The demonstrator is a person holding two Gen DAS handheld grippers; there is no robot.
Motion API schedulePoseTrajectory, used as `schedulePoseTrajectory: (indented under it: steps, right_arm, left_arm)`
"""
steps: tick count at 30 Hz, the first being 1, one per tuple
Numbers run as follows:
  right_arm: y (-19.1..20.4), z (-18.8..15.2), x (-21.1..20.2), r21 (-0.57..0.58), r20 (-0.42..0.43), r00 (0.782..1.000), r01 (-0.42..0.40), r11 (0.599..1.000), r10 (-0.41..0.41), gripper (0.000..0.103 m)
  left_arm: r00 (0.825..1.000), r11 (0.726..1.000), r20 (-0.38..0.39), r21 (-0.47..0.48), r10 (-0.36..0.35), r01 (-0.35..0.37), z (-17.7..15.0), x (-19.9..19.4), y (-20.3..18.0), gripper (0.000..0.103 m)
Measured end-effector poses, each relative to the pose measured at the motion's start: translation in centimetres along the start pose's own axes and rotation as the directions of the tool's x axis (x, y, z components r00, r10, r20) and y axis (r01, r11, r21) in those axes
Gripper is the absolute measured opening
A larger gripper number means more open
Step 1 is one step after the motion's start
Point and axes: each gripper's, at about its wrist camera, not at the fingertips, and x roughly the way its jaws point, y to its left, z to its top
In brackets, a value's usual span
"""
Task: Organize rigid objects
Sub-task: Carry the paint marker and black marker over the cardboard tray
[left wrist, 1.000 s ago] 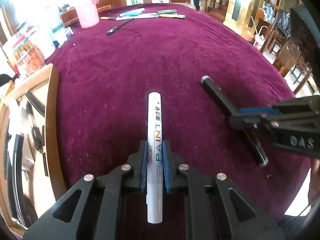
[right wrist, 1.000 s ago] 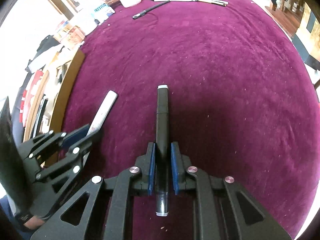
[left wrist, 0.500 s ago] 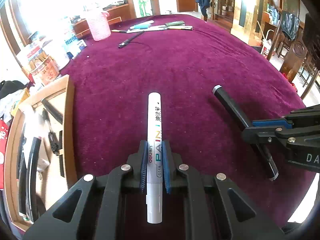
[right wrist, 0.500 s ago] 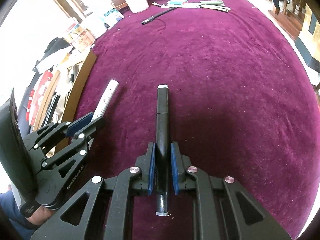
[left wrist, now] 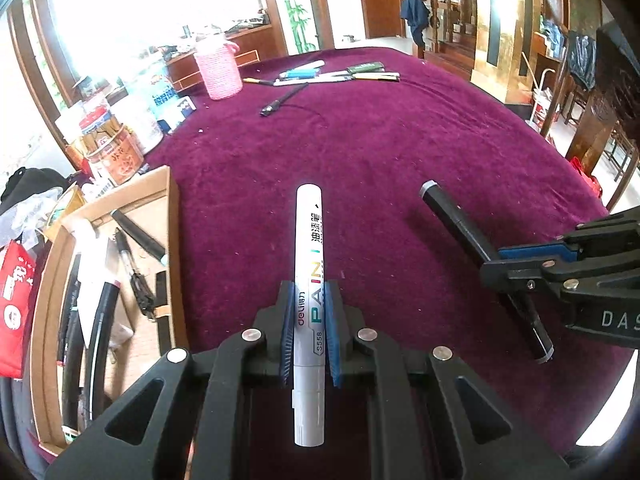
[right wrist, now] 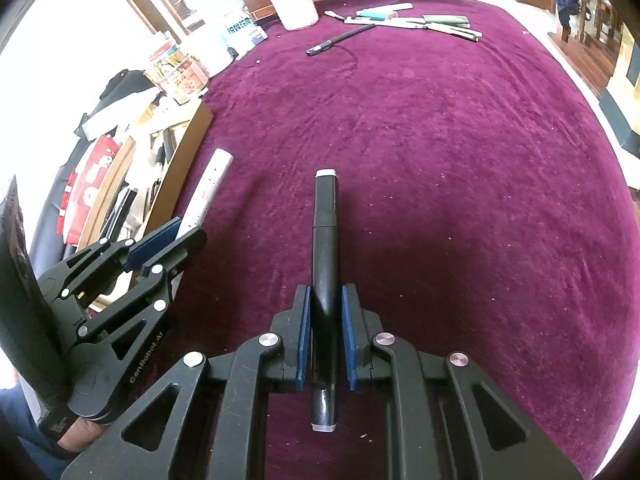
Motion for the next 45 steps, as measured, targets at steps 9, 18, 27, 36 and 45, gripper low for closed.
schedulePoseTrajectory:
  steps: [9, 18, 27, 36, 45]
  right_arm:
    - [1.7, 0.8, 0.3, -0.035, 0.009, 1.0, -0.015, 0.999, 0.016, 0.014]
    - [4.0, 1.7, 0.4, -0.081, 0.017, 0.999, -0.034, 0.996, 0.036, 0.014]
    - [6.5, 2.9, 0.3, -0.131, 0.023, 0.998, -0.061, 0.989, 0.065, 0.014]
    - [9.7, 4.1, 0.9, -0.156, -0.01, 0.992, -0.126, 0.98, 0.126, 0.014]
    - [15.0, 4.9, 3.5, -0.18, -0.071, 0.977, -0.21, 0.961, 0.201, 0.014]
  left_arm:
    - [0.999, 1.0, 0.029, -0.016, 0.028, -0.027, 0.1, -0.9, 1.5, 0.012]
    - [0.997, 0.997, 0.052, -0.056, 0.059, -0.056, -0.2, -1.9, 3.7, 0.012]
    - [0.995, 0.989, 0.054, -0.125, 0.083, -0.076, -0.6, -2.8, 6.5, 0.012]
    - [0.991, 0.969, 0.051, -0.224, 0.122, -0.108, -1.4, -3.8, 10.6, 0.012]
    - [0.985, 0.94, 0.014, -0.301, 0.172, -0.16, -3.3, -4.4, 15.7, 0.012]
